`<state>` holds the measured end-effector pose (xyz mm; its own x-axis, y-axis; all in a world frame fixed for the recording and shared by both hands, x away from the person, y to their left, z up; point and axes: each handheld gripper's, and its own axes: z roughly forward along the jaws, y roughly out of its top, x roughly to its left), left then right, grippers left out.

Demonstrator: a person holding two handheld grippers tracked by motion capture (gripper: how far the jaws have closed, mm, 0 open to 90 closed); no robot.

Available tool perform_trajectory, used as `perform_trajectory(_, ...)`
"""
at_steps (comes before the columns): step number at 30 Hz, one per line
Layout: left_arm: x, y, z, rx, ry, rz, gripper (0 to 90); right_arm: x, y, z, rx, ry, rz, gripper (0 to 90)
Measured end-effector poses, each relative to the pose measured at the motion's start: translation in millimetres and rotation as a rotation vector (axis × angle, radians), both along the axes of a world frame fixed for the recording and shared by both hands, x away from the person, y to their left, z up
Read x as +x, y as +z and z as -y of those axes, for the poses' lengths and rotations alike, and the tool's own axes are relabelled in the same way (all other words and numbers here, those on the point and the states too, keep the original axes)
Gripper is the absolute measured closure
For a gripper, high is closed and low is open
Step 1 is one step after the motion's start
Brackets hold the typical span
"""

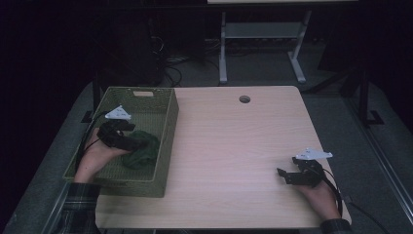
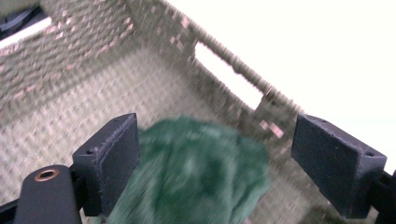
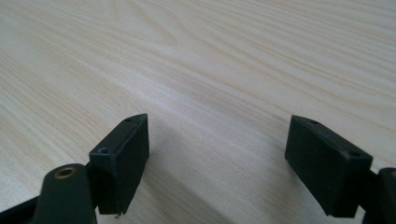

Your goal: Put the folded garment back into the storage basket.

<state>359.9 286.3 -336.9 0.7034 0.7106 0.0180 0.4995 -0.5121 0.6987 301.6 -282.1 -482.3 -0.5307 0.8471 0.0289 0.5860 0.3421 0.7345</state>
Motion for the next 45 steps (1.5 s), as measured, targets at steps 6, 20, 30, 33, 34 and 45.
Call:
perform_trajectory(6, -1.1, 6.9, 24.9, -0.040, -0.027, 0.027, 14.9, 0.0, 0.0, 0.0, 0.000, 0.000, 0.000, 21.4)
perform_trajectory(20, -13.1, 13.2, 102.4, -0.140, -0.131, 0.065, 15.2, 0.5, 0.0, -0.1, 0.000, 0.001, -0.001, 20.8)
perform_trajectory(30, -15.5, -9.9, 150.6, -0.148, -0.173, 0.027, 15.2, 0.8, 0.0, 0.1, -0.001, 0.001, -0.002, 20.4)
perform_trajectory(33, -16.9, -21.6, 160.1, -0.153, -0.172, 0.022, 15.2, 0.8, -0.1, 0.1, -0.002, 0.001, -0.001, 20.4)
perform_trajectory(34, -17.5, -24.5, 162.4, -0.153, -0.169, 0.022, 15.1, 0.8, 0.0, 0.1, -0.002, 0.001, -0.002, 20.4)
perform_trajectory(45, -24.3, -61.4, 182.6, -0.139, -0.172, 0.038, 14.6, 0.8, 0.0, 0.2, -0.003, 0.002, -0.002, 20.4)
